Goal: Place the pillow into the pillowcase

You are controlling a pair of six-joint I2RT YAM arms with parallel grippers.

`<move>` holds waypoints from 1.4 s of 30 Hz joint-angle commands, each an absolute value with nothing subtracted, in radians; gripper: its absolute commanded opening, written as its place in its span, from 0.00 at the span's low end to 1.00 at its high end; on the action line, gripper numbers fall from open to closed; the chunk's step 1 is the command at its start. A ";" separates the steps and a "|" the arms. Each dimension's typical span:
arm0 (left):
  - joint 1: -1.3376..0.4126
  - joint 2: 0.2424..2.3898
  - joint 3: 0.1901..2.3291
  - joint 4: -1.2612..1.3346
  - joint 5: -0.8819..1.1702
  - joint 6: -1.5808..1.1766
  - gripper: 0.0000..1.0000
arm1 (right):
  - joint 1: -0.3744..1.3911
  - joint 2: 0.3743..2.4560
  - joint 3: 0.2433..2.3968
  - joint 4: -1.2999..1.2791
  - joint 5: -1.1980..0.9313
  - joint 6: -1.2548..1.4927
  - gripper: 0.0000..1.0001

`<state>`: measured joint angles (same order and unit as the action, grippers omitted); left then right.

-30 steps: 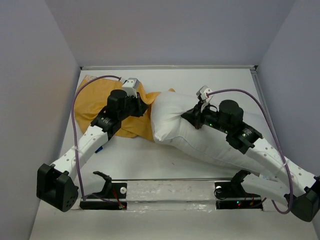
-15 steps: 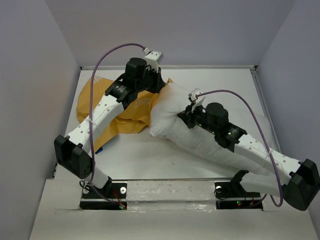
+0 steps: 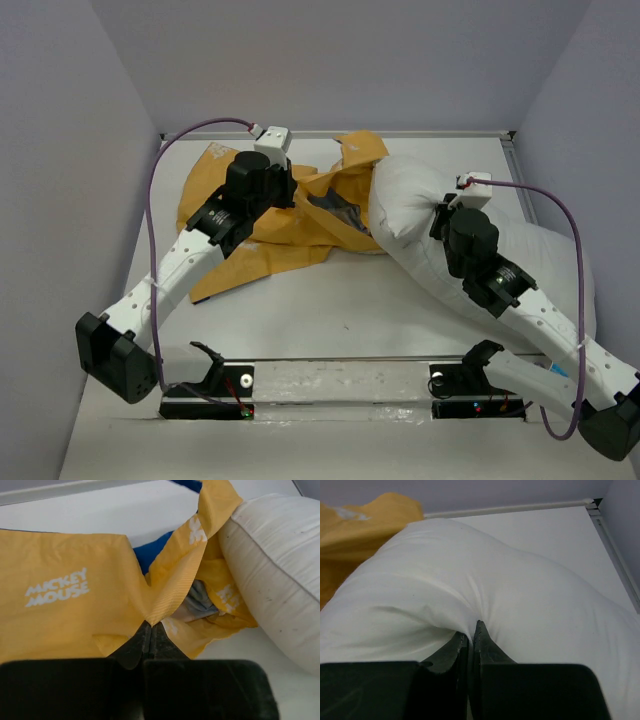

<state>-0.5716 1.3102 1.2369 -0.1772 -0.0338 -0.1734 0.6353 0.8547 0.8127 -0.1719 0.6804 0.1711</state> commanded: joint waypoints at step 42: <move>-0.611 1.368 1.402 -0.103 0.301 -0.120 0.00 | 0.690 1.340 0.811 0.434 -0.397 0.454 0.78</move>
